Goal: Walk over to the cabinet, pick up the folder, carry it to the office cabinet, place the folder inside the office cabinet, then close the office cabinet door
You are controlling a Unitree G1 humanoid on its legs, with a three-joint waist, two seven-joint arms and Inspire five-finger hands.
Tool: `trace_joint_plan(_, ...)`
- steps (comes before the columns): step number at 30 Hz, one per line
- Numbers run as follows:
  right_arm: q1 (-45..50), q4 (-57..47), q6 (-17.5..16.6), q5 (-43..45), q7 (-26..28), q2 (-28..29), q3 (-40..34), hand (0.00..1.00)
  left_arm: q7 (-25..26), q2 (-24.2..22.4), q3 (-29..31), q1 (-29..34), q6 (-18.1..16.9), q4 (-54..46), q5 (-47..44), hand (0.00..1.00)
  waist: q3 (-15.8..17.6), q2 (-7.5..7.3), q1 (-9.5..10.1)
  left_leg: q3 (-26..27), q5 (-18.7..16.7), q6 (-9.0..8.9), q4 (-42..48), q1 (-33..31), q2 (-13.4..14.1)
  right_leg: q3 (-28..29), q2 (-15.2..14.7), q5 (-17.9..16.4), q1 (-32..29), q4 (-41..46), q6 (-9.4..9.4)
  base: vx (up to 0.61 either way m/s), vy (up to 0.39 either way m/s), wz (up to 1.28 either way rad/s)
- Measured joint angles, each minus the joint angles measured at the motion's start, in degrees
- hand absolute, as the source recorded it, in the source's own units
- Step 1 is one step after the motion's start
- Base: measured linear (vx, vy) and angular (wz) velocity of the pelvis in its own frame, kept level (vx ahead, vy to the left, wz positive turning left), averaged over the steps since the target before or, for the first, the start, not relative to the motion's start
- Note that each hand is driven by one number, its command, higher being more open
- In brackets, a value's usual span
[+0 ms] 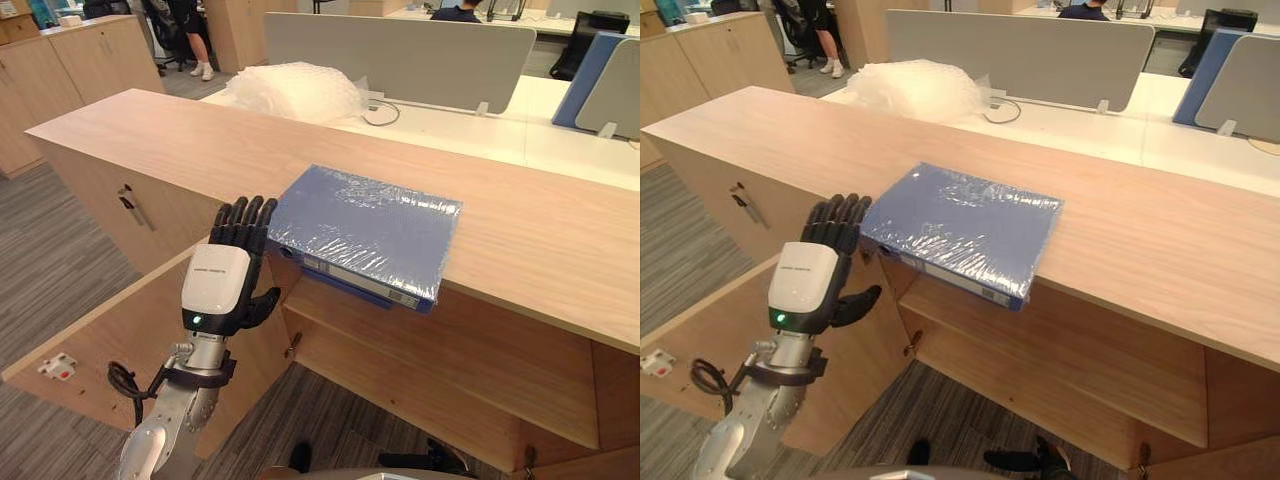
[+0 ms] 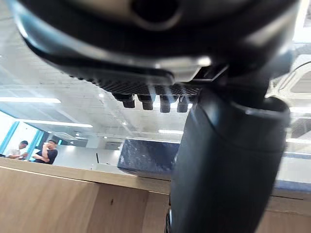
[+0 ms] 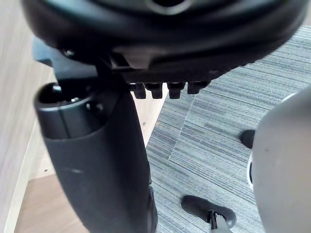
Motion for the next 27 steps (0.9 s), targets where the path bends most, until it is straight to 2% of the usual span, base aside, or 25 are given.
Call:
trace_joint_plan(13,-0.22,0.01,-0.26,0.05,0.01,0.14,-0.02,1.00,-0.18,3.93,-8.28,-7.75,-1.77,3.75,1.06,1.00,0.38,-0.18,-0.97,2.65,-1.17,-0.39,-0.02,1.61,0.56,2.50,-0.08,0.02,0.67,-0.55,0.00,0.00,-0.010,-0.10)
trace_joint_plan(14,-0.32,0.01,-0.26,0.04,0.02,0.16,0.00,1.00,-0.40,4.37,-9.36,-8.69,-1.92,4.44,1.06,0.00,0.38,-0.20,-1.16,2.74,-1.19,-0.41,-0.02,1.61,0.55,2.53,-0.11,0.02,0.65,-0.56,0.00,0.03,-0.012,-0.03)
trace_joint_plan(20,-0.60,0.03,-0.24,0.04,0.01,0.20,0.01,1.00,-0.98,6.40,-13.09,-11.76,-2.28,5.53,1.05,0.00,0.37,-0.22,-1.93,3.72,-1.32,-0.58,-0.02,1.83,0.72,3.39,-0.16,0.02,0.53,-0.60,0.00,0.01,-0.008,-0.07)
trace_joint_plan(27,-0.83,0.17,-0.07,0.04,0.00,0.48,0.00,1.00,1.95,6.97,-13.23,-18.56,-1.99,5.87,0.99,0.00,-0.11,-0.46,-2.81,4.80,-1.53,-0.84,-0.03,2.56,1.30,4.65,0.07,0.09,0.61,-0.48,-0.05,-0.02,0.002,-0.09)
